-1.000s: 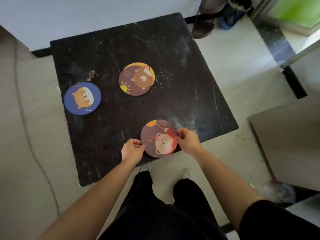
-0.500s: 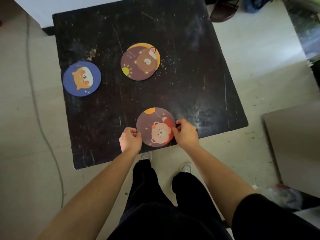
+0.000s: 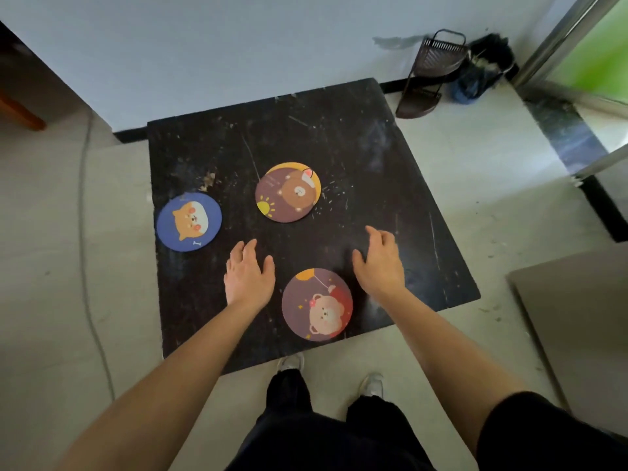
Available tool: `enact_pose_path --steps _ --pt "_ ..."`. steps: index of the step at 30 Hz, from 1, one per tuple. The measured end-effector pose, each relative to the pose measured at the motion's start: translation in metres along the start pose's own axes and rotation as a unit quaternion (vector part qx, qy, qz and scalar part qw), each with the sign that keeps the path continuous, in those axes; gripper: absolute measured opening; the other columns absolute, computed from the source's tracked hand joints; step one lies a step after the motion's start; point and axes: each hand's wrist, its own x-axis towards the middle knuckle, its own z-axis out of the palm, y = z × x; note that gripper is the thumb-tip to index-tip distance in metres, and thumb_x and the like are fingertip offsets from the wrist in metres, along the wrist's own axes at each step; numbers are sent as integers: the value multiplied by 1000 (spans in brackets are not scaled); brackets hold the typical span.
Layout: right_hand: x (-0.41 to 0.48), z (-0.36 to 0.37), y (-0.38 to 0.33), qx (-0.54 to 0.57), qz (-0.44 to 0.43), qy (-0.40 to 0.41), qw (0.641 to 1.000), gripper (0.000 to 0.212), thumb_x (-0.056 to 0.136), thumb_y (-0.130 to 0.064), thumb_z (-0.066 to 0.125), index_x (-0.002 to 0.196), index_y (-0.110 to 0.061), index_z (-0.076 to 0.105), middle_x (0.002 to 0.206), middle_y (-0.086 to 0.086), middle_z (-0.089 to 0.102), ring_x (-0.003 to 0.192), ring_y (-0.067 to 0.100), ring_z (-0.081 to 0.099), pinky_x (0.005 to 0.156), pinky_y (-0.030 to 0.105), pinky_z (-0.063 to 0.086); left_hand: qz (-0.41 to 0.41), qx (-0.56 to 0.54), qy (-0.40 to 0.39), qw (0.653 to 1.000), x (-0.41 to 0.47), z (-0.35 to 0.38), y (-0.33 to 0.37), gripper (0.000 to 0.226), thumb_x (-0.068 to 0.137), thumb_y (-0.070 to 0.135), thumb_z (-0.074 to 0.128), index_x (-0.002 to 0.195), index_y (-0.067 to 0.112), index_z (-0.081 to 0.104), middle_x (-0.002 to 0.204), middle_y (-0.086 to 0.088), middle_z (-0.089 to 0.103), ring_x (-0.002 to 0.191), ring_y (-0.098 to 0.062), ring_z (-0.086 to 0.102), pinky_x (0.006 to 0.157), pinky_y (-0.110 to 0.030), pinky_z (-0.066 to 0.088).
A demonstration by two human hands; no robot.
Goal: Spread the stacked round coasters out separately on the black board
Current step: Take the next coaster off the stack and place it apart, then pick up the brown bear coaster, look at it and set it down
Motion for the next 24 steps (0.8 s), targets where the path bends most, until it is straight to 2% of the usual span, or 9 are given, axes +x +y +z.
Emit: enact_pose_path --steps 5,8,12,16,18,20,22,23,24 --pt "28 -8 -25 32 7 -3 999 55 95 -34 55 145 -21 37 147 9 40 127 30 50 96 45 48 -7 -46 -17 999 36 -20 15 55 97 38 49 146 16 38 154 -12 34 137 -32 39 107 -47 35" --pt "46 -3 -39 65 21 -29 997 54 95 -33 55 145 -19 38 148 9 40 127 30 51 97 42 46 -63 -112 -53 990 61 -20 22 58 95 39 51 147 18 36 152 -12 37 130 -31 48 104 -45 41" --pt "68 17 -54 65 -3 -73 995 54 98 -24 50 148 -17 34 150 11 38 128 31 51 98 42 45 -104 -169 -84 977 93 -10 25 62 96 40 51 150 17 32 155 -10 37 137 -30 42 108 -45 37" --pt "114 38 -78 75 -18 -114 990 62 93 -10 46 152 -16 28 158 11 33 142 33 34 113 45 35 -125 -230 -109 959 144 2 25 67 96 38 51 154 19 24 161 -7 27 145 -28 30 115 -45 29" --pt "131 49 -88 75 -22 -142 987 64 89 -5 45 150 -16 29 158 12 32 142 38 29 113 50 31 -149 -298 -117 936 160 7 24 69 96 33 52 155 19 20 161 -7 27 143 -28 32 115 -47 30" --pt "143 60 -95 76 -12 -169 983 62 85 -4 44 146 -14 32 151 14 38 136 43 31 109 51 33 -165 -373 -127 904 170 12 22 67 97 25 51 155 15 19 153 -3 38 130 -21 44 113 -46 34" --pt "150 71 -101 79 9 -186 979 62 85 -6 47 145 -11 33 146 17 42 134 45 33 109 50 33 -170 -408 -142 886 176 15 21 61 97 20 49 152 11 24 129 4 50 111 -13 50 109 -44 36" --pt "151 75 -102 82 19 -183 979 61 86 -9 49 145 -10 34 145 18 44 133 44 34 110 51 34 -174 -420 -145 879 179 15 19 58 97 18 48 150 9 27 123 6 52 111 -13 50 107 -44 37" --pt "153 79 -103 91 30 -170 981 58 86 -12 53 143 -10 38 143 18 46 132 43 38 110 51 36 -184 -429 -144 873 183 15 18 57 97 17 49 149 8 29 124 4 55 115 -16 50 106 -44 39"
